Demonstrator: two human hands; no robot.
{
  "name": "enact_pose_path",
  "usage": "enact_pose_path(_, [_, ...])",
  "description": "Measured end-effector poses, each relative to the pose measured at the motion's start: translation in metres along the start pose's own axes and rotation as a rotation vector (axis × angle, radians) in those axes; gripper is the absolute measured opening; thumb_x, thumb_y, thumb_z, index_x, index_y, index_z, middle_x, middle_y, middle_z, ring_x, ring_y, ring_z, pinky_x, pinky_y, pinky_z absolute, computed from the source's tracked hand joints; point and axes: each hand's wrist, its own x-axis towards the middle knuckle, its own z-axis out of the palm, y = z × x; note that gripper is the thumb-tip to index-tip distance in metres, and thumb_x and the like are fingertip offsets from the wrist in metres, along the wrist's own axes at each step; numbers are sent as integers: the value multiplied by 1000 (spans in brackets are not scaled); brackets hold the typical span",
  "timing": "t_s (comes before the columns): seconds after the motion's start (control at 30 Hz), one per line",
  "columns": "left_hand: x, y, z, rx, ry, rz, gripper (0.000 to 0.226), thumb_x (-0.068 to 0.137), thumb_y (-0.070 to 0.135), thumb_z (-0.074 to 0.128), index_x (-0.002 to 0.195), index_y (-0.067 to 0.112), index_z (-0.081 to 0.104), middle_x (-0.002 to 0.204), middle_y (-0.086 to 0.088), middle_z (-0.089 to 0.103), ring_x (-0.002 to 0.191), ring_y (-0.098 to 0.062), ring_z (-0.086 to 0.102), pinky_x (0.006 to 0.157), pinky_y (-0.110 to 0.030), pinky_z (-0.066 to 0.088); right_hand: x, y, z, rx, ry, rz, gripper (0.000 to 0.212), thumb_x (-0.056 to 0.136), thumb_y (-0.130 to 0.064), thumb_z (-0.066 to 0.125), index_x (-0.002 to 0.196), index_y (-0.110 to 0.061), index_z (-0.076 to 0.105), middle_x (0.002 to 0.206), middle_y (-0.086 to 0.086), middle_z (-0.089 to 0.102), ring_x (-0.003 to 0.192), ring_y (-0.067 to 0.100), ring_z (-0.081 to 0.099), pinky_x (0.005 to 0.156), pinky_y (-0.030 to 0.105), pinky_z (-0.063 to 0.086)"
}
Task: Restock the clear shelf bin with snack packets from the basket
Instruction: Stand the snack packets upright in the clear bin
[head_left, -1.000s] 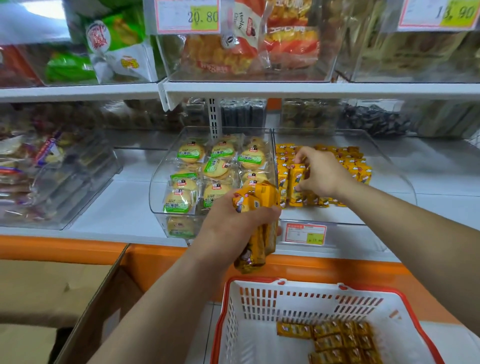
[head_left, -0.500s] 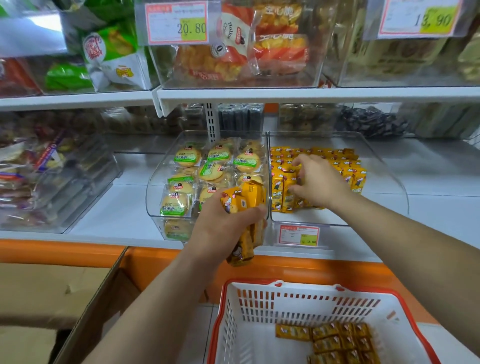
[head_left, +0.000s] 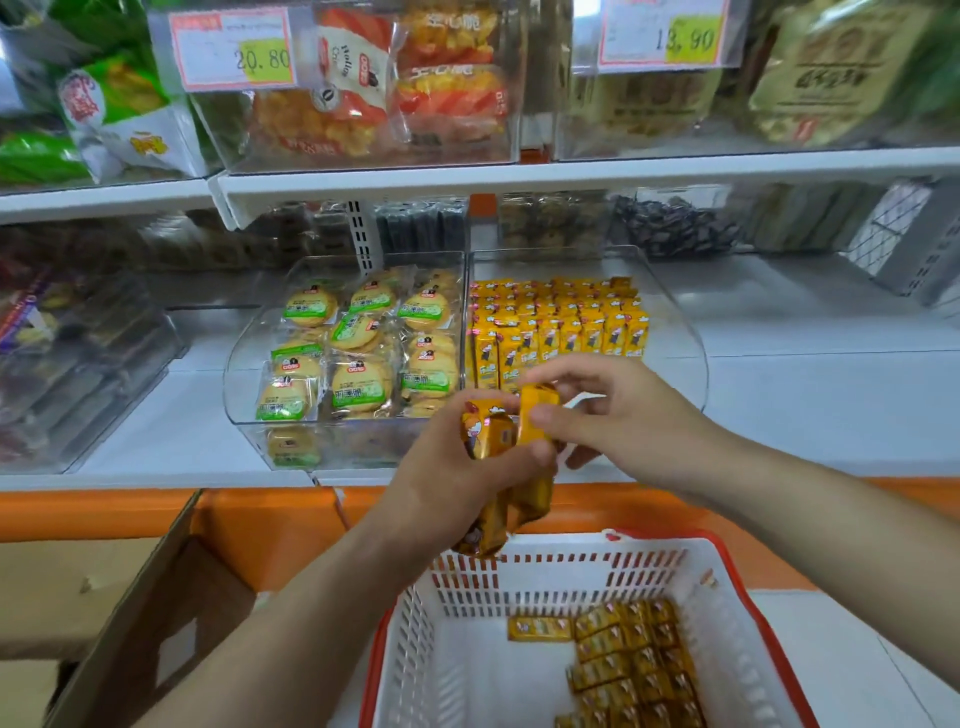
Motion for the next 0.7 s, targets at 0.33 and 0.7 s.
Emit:
enact_pose_path(0.33, [5, 2, 12, -114, 6, -126, 33, 89, 19, 76, 118, 21, 61, 95, -9, 79, 85, -30, 78, 61, -29, 59, -6, 22, -38, 543, -77, 68, 31, 89, 3, 63, 110, -19, 67, 125, 13, 65, 105, 34, 69, 85, 45, 58])
enact_pose_path(0.7, [9, 0, -2, -4, 173, -124, 31, 84, 20, 82, 110, 23, 66, 82, -2, 78, 73, -16, 76, 53, -24, 55, -3, 19, -27, 24, -37, 117, 27, 71, -34, 84, 77, -14, 67, 83, 17, 71, 68, 21, 66, 61, 29, 54])
